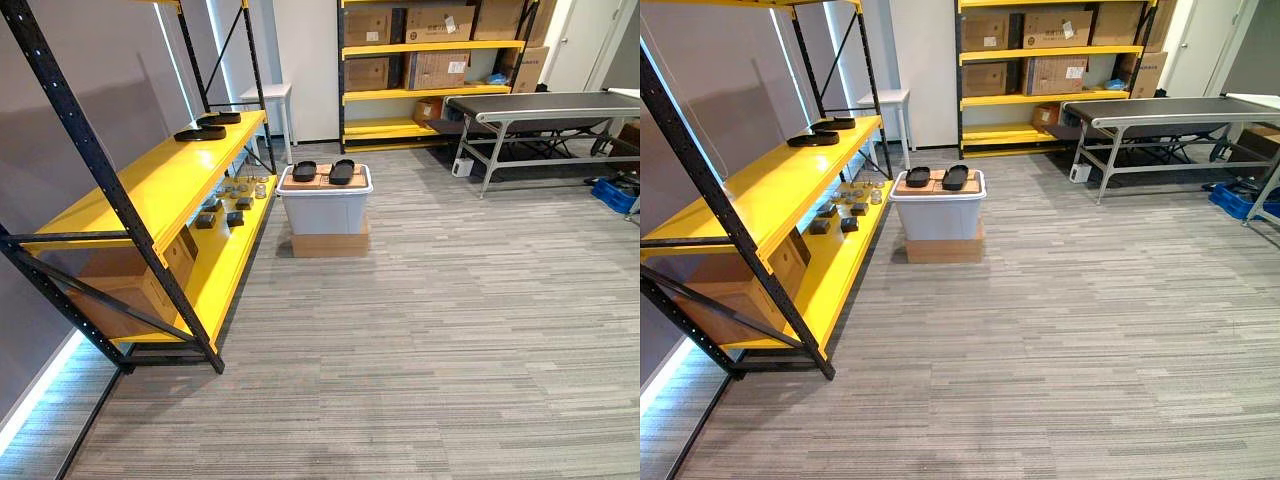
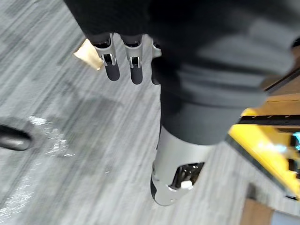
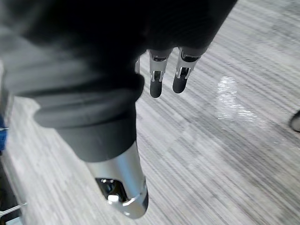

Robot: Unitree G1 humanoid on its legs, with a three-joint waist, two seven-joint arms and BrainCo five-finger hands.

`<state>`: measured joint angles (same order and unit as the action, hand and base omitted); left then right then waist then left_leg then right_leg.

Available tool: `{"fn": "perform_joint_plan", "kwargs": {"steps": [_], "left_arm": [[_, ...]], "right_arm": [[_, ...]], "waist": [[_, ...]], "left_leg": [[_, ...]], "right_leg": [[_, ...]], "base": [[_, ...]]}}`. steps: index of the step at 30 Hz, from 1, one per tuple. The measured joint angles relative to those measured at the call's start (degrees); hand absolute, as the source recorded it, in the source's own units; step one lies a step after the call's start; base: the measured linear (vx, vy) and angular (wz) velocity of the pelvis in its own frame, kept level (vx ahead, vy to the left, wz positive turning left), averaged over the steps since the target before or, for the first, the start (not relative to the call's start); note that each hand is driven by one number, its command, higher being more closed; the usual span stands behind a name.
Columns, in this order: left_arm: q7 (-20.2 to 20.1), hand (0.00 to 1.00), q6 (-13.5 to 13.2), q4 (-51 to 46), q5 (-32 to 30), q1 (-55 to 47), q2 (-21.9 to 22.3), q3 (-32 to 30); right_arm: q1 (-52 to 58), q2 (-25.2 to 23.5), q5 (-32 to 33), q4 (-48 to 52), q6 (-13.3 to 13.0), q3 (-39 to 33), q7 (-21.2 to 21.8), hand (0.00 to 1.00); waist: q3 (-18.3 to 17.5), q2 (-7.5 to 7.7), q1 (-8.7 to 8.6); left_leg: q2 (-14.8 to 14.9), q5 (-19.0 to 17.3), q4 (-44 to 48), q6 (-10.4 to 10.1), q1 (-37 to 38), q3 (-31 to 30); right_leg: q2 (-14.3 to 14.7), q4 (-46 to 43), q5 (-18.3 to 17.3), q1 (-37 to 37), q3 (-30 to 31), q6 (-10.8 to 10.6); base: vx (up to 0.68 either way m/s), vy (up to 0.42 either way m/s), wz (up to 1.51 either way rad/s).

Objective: Walk over and take plastic housings, then place them on the shelf

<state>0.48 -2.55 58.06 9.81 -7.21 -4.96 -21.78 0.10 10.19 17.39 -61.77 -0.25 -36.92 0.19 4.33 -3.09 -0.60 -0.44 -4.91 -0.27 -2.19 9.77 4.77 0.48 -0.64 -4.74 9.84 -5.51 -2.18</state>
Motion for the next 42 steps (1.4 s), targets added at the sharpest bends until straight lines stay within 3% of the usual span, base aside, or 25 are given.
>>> {"fn": "perform_joint_plan", "kwargs": {"steps": [20,24,26,28,29,30,32,34,35,37,38,39,40,41,42], "left_arm": [[-0.4,0.00,0.1,1.8,0.2,-1.4,1.0,3.6],[-0.3,0.00,0.0,1.7,0.5,0.2,1.0,3.5],[-0.3,0.00,-0.1,1.5,1.4,1.5,1.0,3.6],[-0.2,0.00,-0.1,0.9,1.4,2.1,0.9,4.7],[-0.2,0.00,-0.1,0.3,1.5,2.7,1.0,5.8],[-0.1,0.00,-0.1,0.3,1.5,2.8,0.7,6.8],[0.1,0.00,0.1,0.4,1.5,2.7,0.0,8.5],[0.2,0.00,0.4,0.4,1.4,3.0,-0.6,9.6],[0.3,0.00,0.5,0.4,1.3,4.2,-1.1,9.8],[0.4,0.00,0.5,0.4,1.2,7.4,-1.9,9.8],[0.4,0.00,0.4,0.4,0.7,9.5,-2.3,9.9],[0.3,0.00,0.3,0.4,0.2,10.7,-2.3,9.9],[0.2,0.00,0.2,0.4,0.1,10.9,-2.1,9.9],[0.0,0.00,-0.1,0.6,0.0,10.4,-1.8,9.8],[-0.3,0.00,-0.4,0.5,-0.1,10.4,-1.7,9.3]], "right_arm": [[0.1,-2.1,-2.2,-2.0,0.1,6.1,-0.2,0.00],[-1.6,-2.2,-2.2,-2.0,0.1,8.0,-0.2,0.00],[-2.7,-2.2,-2.2,-1.9,0.1,8.0,-0.2,0.00],[-2.9,-2.4,-2.2,-1.7,0.1,8.1,-0.2,0.00],[-2.5,-2.5,-2.2,-0.7,0.1,9.1,-0.2,0.00],[-2.3,-3.5,-2.2,0.6,0.1,10.3,-0.1,0.00],[-2.1,-4.4,-2.2,0.0,0.2,11.8,-0.1,0.00],[-1.9,-4.6,-2.2,-0.3,0.2,13.4,-0.1,0.00],[-2.0,-4.9,-2.2,-0.4,0.2,13.4,-0.1,0.00],[-1.7,-5.3,-2.2,-0.8,0.1,13.2,-0.1,0.00],[-1.3,-5.7,-2.2,-1.3,0.1,12.5,-0.1,0.00],[-0.6,-5.7,-2.2,-2.1,0.2,12.0,-0.1,0.00],[0.2,-5.6,-2.2,-2.2,0.2,11.5,-0.1,0.00],[1.0,-5.7,-2.2,-2.3,0.1,10.0,0.0,0.00],[1.0,-6.4,-2.3,-2.4,0.1,7.5,0.3,0.00]], "waist": [[0.3,0.31,-0.28],[0.8,0.70,0.43],[2.0,0.65,0.40],[3.2,0.40,0.94],[4.4,0.22,1.40],[5.5,0.09,1.41],[6.8,1.38,0.75],[7.2,1.18,-0.23],[7.5,1.22,-1.40],[8.8,1.43,-2.67],[9.4,1.99,-3.49],[9.4,2.15,-4.37],[9.0,1.42,-5.00],[8.1,0.01,-5.10],[7.9,0.16,-4.70]], "left_leg": [[0.2,1.0,-2.0,1.5,-0.5,0.3],[0.2,-0.3,1.7,1.2,-4.2,0.9],[0.1,-1.7,4.2,2.4,-5.4,0.4],[0.0,-4.5,6.7,3.5,-5.8,0.6],[0.1,-6.1,8.2,3.7,-5.8,0.9],[-0.1,-6.9,8.5,4.0,-5.3,1.0],[-0.8,-7.3,7.7,4.9,-3.2,1.0],[-0.7,-7.5,6.0,5.2,-1.8,0.4],[-0.1,-7.6,4.6,5.1,-1.0,-0.7],[1.2,-8.2,3.1,4.6,0.7,-3.0],[1.8,-9.1,2.1,3.7,2.5,-4.9],[2.8,-10.7,1.1,2.9,4.2,-6.6],[4.2,-11.5,0.8,2.4,5.0,-7.0],[5.9,-11.8,2.3,1.5,5.3,-7.4],[6.9,-11.7,9.6,1.2,3.1,-7.7]], "right_leg": [[0.5,0.3,-0.2,-1.7,-1.2,1.1],[0.2,-0.3,0.3,-4.0,0.0,1.1],[0.1,-0.9,0.3,-4.3,-0.1,1.1],[-0.3,-5.9,-2.5,-5.9,0.0,-0.8],[-1.1,-16.0,-6.0,-9.9,-0.3,-2.6],[-3.0,-29.9,-7.5,-16.7,-2.3,-2.2],[-5.7,-40.8,-8.9,-23.2,-4.3,-2.5],[-7.0,-36.7,-8.8,-26.7,-7.1,-2.5],[-7.0,-29.4,-7.9,-28.1,-9.4,-1.8],[-5.9,-15.7,-2.8,-28.8,-11.5,-1.2],[-5.8,-7.4,2.2,-29.0,-11.9,-1.7],[-5.7,-6.1,8.1,-29.2,-11.4,-1.3],[-4.5,-7.3,10.8,-28.9,-11.0,0.5],[-2.9,-10.2,11.0,-29.7,-10.7,1.6],[-1.9,-13.4,8.5,-29.7,-10.8,5.3]], "base": [[-0.03,-0.023,0.00],[0.02,0.004,-0.11],[-0.01,0.018,0.02],[-0.03,0.061,-0.08],[-0.07,0.079,-0.15],[-0.08,0.081,-0.06],[0.05,0.090,0.00],[0.16,0.037,0.11],[0.31,-0.058,0.42],[0.42,-0.121,0.61],[0.49,-0.229,0.81],[0.52,-0.270,0.80],[0.61,-0.326,0.60],[0.67,-0.338,0.20],[0.70,-0.326,0.05]]}}
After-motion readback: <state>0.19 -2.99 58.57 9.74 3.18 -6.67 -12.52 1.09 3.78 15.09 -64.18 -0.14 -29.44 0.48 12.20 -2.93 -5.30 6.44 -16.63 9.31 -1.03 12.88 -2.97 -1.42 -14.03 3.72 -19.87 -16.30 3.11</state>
